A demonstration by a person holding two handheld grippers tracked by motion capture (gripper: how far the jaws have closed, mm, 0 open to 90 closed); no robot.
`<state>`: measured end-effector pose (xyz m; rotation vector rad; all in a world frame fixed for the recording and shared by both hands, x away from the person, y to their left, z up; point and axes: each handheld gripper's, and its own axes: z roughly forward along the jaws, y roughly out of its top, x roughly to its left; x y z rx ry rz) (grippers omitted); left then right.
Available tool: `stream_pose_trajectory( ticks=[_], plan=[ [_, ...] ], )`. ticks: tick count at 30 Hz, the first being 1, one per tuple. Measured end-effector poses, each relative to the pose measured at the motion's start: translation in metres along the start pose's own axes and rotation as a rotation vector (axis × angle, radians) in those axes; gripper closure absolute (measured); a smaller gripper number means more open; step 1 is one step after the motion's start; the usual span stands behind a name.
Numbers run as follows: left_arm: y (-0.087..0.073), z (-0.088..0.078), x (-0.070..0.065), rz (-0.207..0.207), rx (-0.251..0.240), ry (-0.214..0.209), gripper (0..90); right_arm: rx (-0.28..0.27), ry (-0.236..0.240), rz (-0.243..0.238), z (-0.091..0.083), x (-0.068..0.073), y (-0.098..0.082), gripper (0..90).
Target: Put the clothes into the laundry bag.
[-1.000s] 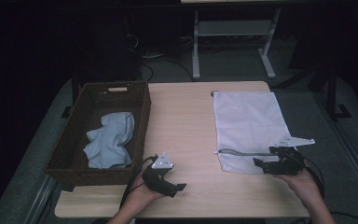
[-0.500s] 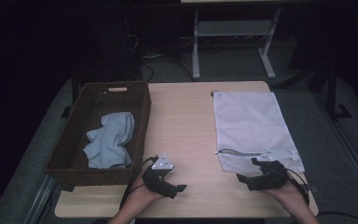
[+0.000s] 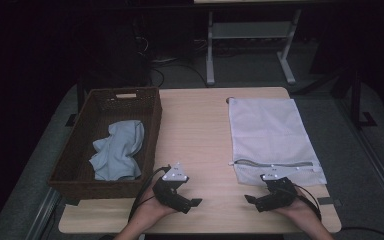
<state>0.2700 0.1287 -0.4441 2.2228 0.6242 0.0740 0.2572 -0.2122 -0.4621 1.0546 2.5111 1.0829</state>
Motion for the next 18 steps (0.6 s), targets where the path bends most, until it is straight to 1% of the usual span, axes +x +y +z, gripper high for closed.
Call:
stream_pose_trajectory(
  ticks=[7, 10, 11, 14, 18],
  plan=[
    [0.018, -0.013, 0.002, 0.007, -0.007, 0.005, 12.4, 0.005, 0.004, 0.002, 0.002, 0.001, -0.001, 7.7],
    [0.022, -0.017, 0.003, 0.015, -0.003, 0.010, 12.4, 0.004, -0.003, -0.005, 0.002, 0.001, 0.000, 7.7],
    [0.023, -0.018, 0.004, 0.012, -0.004, 0.007, 12.5, 0.006, -0.003, -0.005, 0.003, 0.000, 0.000, 7.6],
    [0.028, -0.023, 0.004, 0.016, -0.005, 0.009, 12.4, 0.002, -0.003, 0.005, 0.003, 0.000, 0.000, 7.6],
    [0.033, -0.028, 0.004, 0.015, -0.009, 0.007, 12.5, -0.009, -0.002, 0.005, 0.001, 0.000, 0.000, 7.6]
  ],
)
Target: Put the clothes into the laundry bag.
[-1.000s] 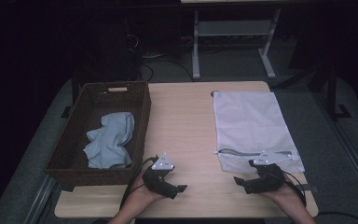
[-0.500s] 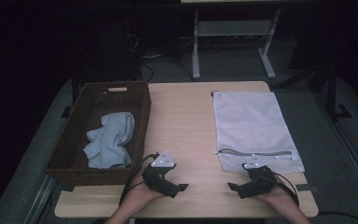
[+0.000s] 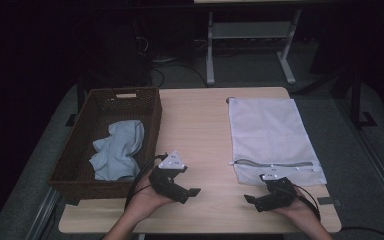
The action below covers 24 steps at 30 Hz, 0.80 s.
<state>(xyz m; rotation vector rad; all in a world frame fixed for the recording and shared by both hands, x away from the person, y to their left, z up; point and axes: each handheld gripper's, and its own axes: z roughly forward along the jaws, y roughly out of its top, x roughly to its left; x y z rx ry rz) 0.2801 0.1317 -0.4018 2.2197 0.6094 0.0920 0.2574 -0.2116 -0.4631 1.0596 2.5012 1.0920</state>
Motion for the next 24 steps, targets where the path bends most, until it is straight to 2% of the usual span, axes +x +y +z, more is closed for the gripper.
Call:
stream_pose_trajectory(
  ticks=[7, 24],
  plan=[
    [0.010, -0.005, 0.002, 0.005, 0.007, -0.007, 12.5, -0.004, 0.011, -0.025, 0.002, 0.002, 0.001, 5.0],
    [0.038, -0.026, 0.013, 0.045, 0.035, 0.036, 12.8, -0.017, 0.009, -0.024, 0.000, 0.001, 0.001, 4.4]
  ],
)
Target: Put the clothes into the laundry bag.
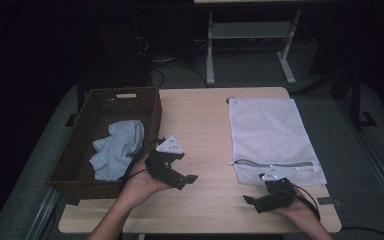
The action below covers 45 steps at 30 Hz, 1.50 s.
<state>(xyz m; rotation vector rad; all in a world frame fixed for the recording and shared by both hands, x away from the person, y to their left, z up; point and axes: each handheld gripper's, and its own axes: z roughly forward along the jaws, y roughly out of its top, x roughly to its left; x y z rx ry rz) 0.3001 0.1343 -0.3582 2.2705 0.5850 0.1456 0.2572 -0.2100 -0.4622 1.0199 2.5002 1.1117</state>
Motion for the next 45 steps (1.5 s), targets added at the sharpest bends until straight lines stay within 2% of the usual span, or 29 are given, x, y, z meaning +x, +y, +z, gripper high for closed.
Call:
stream_pose_trajectory(
  ticks=[5, 16, 36, 40, 45],
  plan=[
    [0.004, -0.006, 0.008, 0.006, 0.007, 0.015, 12.8, -0.002, -0.005, -0.006, 0.000, 0.000, 0.000, 4.3],
    [0.007, -0.027, 0.030, -0.004, 0.007, 0.091, 12.9, -0.012, -0.015, -0.008, -0.001, -0.001, 0.001, 4.3],
    [-0.013, -0.076, 0.082, -0.077, 0.029, 0.258, 13.0, -0.009, -0.023, -0.015, 0.001, -0.001, 0.001, 4.8],
    [-0.021, -0.083, 0.098, -0.097, 0.055, 0.306, 13.0, -0.007, -0.024, -0.017, 0.000, -0.001, 0.001, 5.1],
    [-0.029, -0.089, 0.118, -0.113, 0.078, 0.344, 12.9, -0.007, -0.024, -0.017, 0.000, -0.001, 0.001, 5.2]
  ],
)
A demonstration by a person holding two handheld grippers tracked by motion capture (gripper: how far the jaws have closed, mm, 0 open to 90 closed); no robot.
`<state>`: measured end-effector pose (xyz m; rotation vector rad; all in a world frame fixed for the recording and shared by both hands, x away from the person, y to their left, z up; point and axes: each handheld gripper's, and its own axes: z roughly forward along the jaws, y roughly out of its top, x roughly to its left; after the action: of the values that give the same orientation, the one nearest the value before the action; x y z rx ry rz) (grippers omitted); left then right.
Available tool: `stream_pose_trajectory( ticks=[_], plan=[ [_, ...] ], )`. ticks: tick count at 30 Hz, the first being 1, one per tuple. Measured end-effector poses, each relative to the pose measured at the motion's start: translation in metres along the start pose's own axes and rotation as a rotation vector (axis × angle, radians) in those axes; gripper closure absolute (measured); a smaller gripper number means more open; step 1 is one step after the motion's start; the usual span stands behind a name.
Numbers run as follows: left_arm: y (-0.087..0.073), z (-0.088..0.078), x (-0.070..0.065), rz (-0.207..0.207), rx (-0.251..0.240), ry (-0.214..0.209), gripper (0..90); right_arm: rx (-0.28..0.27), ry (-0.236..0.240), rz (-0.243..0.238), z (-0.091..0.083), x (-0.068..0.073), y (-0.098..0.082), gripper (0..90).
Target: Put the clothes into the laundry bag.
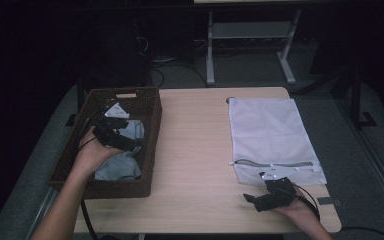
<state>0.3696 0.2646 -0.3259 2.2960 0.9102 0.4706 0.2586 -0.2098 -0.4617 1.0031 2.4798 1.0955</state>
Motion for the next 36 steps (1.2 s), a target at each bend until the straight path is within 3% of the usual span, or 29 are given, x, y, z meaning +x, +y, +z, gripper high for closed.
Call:
stream_pose_trajectory(
  ticks=[4, 12, 20, 26, 36],
  plan=[
    [-0.005, 0.004, 0.015, 0.018, 0.038, 0.053, 12.7, 0.001, 0.000, -0.001, 0.000, 0.000, 0.000, 5.2],
    [-0.022, 0.019, 0.040, -0.010, 0.076, 0.061, 12.2, 0.001, 0.000, -0.001, 0.000, -0.001, 0.000, 5.2],
    [-0.036, 0.041, 0.053, -0.028, 0.122, 0.038, 11.4, 0.001, 0.003, 0.001, 0.000, 0.000, 0.000, 5.2],
    [-0.044, 0.061, 0.061, -0.073, 0.173, 0.019, 10.6, 0.006, 0.007, -0.001, 0.000, 0.000, 0.000, 5.2],
    [-0.058, 0.081, 0.066, -0.104, 0.243, 0.041, 10.1, 0.020, 0.016, -0.007, 0.001, 0.000, -0.001, 5.4]
  ],
)
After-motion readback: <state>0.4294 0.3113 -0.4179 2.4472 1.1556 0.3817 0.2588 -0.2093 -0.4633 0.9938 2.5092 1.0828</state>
